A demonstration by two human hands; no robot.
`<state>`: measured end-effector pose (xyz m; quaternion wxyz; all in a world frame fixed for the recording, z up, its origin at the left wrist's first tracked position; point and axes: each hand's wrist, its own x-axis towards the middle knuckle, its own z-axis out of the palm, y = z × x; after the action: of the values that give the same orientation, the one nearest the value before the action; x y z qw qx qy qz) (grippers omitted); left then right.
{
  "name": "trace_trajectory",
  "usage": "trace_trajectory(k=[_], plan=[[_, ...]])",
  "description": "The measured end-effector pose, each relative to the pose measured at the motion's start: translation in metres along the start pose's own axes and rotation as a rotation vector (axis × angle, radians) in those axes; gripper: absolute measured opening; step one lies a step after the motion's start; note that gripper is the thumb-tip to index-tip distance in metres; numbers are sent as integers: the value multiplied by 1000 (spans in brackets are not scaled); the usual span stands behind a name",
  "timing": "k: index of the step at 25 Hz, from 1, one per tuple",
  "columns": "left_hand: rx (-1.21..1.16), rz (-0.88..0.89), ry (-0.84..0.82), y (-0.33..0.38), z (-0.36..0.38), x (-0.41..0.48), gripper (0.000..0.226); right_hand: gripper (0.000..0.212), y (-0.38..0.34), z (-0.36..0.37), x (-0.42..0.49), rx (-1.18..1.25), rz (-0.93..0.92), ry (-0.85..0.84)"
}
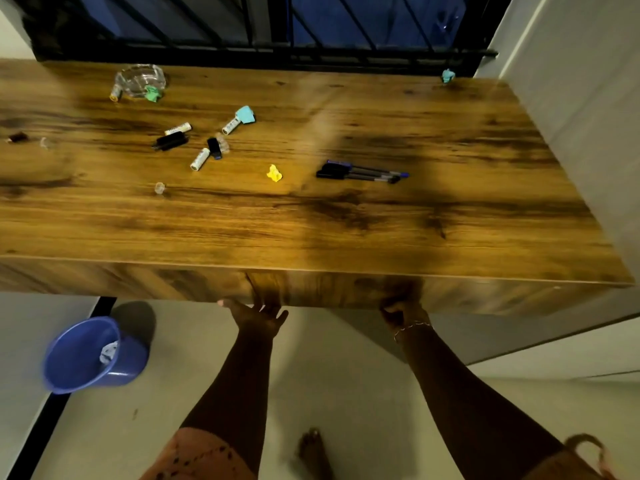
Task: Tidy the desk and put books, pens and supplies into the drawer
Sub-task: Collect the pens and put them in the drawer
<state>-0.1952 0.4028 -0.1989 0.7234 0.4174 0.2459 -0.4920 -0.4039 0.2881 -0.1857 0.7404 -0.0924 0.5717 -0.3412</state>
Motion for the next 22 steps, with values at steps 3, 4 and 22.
trace_trajectory(k=[3,4,22], plan=[[3,9,-19,2,-3,-3,109,36,1,-8,2,31,18,-21],[1,18,-9,1,-3,-6,108,36,1,-11,-1,40,19,-42],[1708,1589,53,-101,-14,-151,62,40,-23,-56,-154,-1758,-1404,-443]])
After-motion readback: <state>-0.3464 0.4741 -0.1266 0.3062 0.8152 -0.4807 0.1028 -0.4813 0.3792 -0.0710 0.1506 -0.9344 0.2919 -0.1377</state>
